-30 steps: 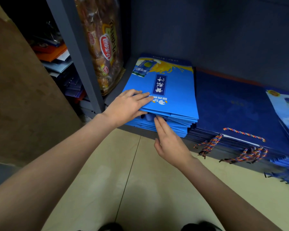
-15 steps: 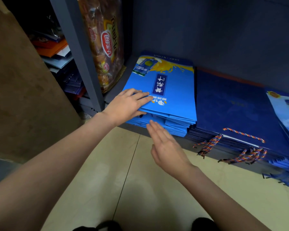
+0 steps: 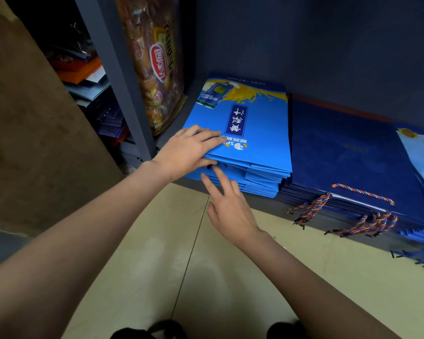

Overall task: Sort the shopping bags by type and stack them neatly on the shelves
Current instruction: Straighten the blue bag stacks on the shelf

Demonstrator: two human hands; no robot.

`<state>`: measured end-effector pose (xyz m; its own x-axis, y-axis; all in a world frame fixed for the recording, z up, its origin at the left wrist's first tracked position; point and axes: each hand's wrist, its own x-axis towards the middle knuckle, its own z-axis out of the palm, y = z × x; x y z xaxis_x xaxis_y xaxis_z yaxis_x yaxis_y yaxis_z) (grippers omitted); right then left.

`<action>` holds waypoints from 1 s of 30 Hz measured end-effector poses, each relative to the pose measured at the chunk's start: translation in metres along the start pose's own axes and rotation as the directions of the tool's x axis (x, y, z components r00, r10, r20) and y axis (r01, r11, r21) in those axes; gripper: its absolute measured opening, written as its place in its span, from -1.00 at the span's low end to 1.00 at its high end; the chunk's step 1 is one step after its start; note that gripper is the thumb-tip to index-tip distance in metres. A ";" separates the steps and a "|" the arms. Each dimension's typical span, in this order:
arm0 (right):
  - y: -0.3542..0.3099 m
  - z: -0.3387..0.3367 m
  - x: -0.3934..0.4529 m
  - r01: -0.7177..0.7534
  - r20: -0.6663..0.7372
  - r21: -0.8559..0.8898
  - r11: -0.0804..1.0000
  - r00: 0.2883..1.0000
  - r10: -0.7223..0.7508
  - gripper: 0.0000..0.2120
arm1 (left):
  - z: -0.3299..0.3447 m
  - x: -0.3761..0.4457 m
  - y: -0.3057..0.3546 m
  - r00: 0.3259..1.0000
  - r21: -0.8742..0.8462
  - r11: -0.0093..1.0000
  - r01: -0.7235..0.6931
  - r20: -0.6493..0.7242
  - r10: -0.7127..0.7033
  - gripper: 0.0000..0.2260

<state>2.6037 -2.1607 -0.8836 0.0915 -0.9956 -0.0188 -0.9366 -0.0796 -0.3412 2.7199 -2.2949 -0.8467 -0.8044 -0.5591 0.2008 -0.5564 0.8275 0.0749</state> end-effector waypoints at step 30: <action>0.003 -0.013 0.004 -0.030 0.022 0.138 0.990 0.999 0.027 -0.37 | -0.007 0.002 -0.008 0.999 0.032 0.999 -0.019 0.033 0.018 -0.47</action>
<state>2.5974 -2.1652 -0.8726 0.0735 -0.9961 -0.0485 -0.8833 -0.0424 -0.4669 2.7243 -2.3016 -0.8401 -0.8208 -0.5455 0.1698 -0.5474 0.8360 0.0396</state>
